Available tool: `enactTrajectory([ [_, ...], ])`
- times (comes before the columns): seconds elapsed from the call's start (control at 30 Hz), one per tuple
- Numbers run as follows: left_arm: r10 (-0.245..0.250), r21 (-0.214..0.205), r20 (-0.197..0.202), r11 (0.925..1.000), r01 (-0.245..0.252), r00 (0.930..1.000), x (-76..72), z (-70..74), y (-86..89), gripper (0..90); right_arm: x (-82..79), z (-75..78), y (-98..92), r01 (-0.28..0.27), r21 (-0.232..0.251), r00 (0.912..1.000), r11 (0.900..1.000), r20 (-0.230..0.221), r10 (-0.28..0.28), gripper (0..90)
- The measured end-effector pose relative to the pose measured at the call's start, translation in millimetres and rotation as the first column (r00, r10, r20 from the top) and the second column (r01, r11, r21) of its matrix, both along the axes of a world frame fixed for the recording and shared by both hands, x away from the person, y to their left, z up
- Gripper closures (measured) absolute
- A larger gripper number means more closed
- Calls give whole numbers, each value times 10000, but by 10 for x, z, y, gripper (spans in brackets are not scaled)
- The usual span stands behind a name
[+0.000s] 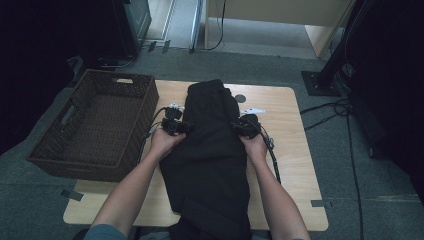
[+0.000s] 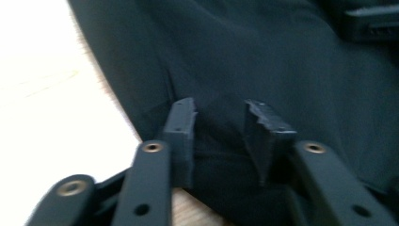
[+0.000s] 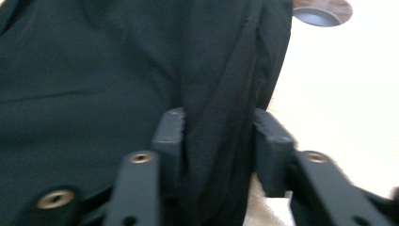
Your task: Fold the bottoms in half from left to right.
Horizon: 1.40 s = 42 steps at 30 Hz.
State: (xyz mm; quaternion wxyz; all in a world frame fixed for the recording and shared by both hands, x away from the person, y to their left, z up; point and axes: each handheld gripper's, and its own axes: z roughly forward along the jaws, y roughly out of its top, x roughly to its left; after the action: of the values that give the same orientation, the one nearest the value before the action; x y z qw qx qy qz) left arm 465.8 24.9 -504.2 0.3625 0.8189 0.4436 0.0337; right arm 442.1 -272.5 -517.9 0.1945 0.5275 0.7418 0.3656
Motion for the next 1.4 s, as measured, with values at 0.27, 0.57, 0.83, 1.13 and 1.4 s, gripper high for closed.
enactTrajectory([
  [0.27,-890,197,60,9958,889,9960,-230,6,11,898,-208,44,-52,-688,552,9959,9961,-544,718,797],
  [0.57,-1487,-261,-231,9886,1481,9886,-763,-11,70,900,-782,61,-140,-1083,289,9926,9937,-515,1096,785],
  [0.83,-1986,-229,-355,9799,1979,9794,-1183,6,80,900,-1119,63,-106,-1604,365,9856,9864,-488,1621,778],
  [1.13,-1552,-638,-305,9862,1530,9874,-1204,4,146,714,-1222,19,-143,-1583,601,9863,9856,-361,1607,679],
  [1.4,-1430,-931,-341,9859,1394,9891,-1081,35,178,483,-1178,71,-200,-1372,856,9902,9868,-144,1389,484],
])
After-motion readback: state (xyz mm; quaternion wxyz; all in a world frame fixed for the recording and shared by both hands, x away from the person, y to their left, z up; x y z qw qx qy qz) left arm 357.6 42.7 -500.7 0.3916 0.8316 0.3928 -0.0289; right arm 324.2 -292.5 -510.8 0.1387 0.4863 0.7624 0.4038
